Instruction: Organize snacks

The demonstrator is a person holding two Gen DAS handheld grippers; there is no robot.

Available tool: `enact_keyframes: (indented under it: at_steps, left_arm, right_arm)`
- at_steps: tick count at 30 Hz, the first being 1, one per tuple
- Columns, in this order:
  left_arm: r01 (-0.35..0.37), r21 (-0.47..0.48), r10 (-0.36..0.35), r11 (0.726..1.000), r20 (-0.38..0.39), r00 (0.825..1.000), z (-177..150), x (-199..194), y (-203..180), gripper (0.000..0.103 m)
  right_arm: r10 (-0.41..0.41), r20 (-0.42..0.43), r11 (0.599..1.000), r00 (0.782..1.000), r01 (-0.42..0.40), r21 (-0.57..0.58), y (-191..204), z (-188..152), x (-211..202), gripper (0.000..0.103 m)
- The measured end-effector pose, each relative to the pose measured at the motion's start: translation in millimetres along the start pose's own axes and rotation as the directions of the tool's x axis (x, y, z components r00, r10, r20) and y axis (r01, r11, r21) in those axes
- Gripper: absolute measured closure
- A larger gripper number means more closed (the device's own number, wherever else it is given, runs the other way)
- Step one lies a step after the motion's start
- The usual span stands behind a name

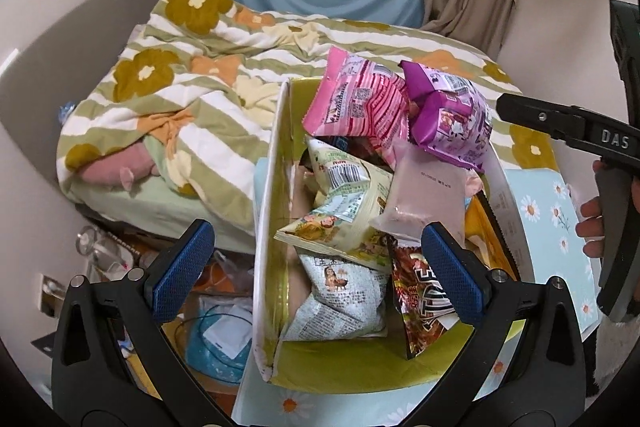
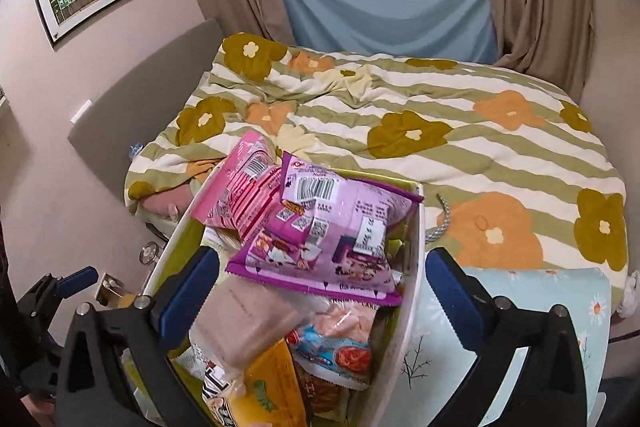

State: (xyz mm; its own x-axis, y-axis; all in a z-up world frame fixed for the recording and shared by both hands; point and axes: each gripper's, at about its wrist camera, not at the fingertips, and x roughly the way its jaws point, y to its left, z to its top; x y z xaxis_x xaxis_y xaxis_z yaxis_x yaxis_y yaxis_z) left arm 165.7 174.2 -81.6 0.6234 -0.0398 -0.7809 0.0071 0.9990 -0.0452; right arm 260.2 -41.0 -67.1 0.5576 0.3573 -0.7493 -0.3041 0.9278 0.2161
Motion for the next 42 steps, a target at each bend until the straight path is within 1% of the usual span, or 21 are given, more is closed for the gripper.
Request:
enact_keyframes:
  at_steps: [3, 6, 10, 14, 17, 20, 24, 25, 29, 31, 33, 37, 42]
  left_arm:
    - [-0.006, 0.011, 0.006, 1.0, 0.008, 1.0, -1.4, -6.7, -3.5, 0.0]
    - [-0.018, 0.02, 0.017, 1.0, 0.039, 0.999, -1.2, -25.6, -12.2, 0.0]
    - [-0.03, 0.031, 0.027, 0.999, 0.092, 0.995, -1.4, -60.3, -29.0, 0.0]
    - [-0.043, 0.039, 0.037, 0.998, 0.152, 0.988, -5.0, -101.1, -52.6, 0.0]
    - [-0.034, 0.036, 0.027, 0.999, 0.184, 0.983, -10.5, -125.1, -68.5, 0.0]
    - [-0.017, 0.043, 0.007, 0.999, 0.21, 0.978, -20.9, -145.7, -85.6, 0.0]
    - [-0.026, 0.067, 0.008, 0.997, 0.254, 0.967, -35.6, -167.1, -104.5, 0.0]
    - [-0.028, 0.075, 0.007, 0.997, 0.264, 0.964, -39.9, -171.7, -109.2, 0.0]
    - [-0.036, 0.1, 0.006, 0.994, 0.288, 0.958, -52.1, -183.5, -125.3, 0.0]
    - [-0.027, 0.096, -0.002, 0.995, 0.29, 0.957, -57.3, -186.3, -128.3, 0.0]
    - [-0.013, 0.093, -0.015, 0.996, 0.291, 0.957, -61.2, -188.8, -131.4, 0.0]
    - [-0.015, 0.111, -0.018, 0.994, 0.293, 0.956, -68.6, -189.0, -139.0, 0.0]
    - [-0.012, 0.116, -0.024, 0.993, 0.303, 0.953, -74.4, -191.7, -144.8, 0.0]
  right_arm:
    - [0.002, 0.02, 1.0, 1.0, -0.002, 0.013, -0.2, -5.2, -11.6, 0.0]
    - [0.009, 0.044, 1.0, 0.999, -0.009, 0.018, 2.2, -10.6, -31.1, 0.0]
    - [0.003, 0.092, 1.0, 0.996, -0.004, 0.019, 5.3, -18.2, -71.9, 0.0]
    - [-0.022, 0.153, 0.999, 0.988, 0.017, 0.031, 5.4, -31.1, -126.0, 0.0]
    - [-0.071, 0.199, 0.997, 0.977, 0.061, 0.056, 1.3, -45.4, -167.7, 0.0]
    - [-0.144, 0.215, 0.988, 0.966, 0.128, 0.09, -6.3, -64.6, -203.1, 0.0]
    - [-0.254, 0.227, 0.966, 0.94, 0.233, 0.114, -16.2, -91.6, -238.8, 0.0]
    - [-0.286, 0.228, 0.957, 0.931, 0.264, 0.122, -19.1, -100.7, -247.5, 0.0]
    - [-0.346, 0.227, 0.936, 0.91, 0.32, 0.146, -30.2, -122.9, -265.4, 0.0]
    - [-0.378, 0.231, 0.924, 0.897, 0.349, 0.156, -32.5, -135.0, -272.2, 0.0]
    - [-0.395, 0.232, 0.917, 0.889, 0.366, 0.159, -33.5, -143.6, -278.1, 0.0]
    - [-0.415, 0.233, 0.908, 0.879, 0.387, 0.158, -35.3, -155.5, -283.5, 0.0]
    - [-0.421, 0.237, 0.906, 0.876, 0.392, 0.16, -36.4, -161.0, -288.0, 0.0]
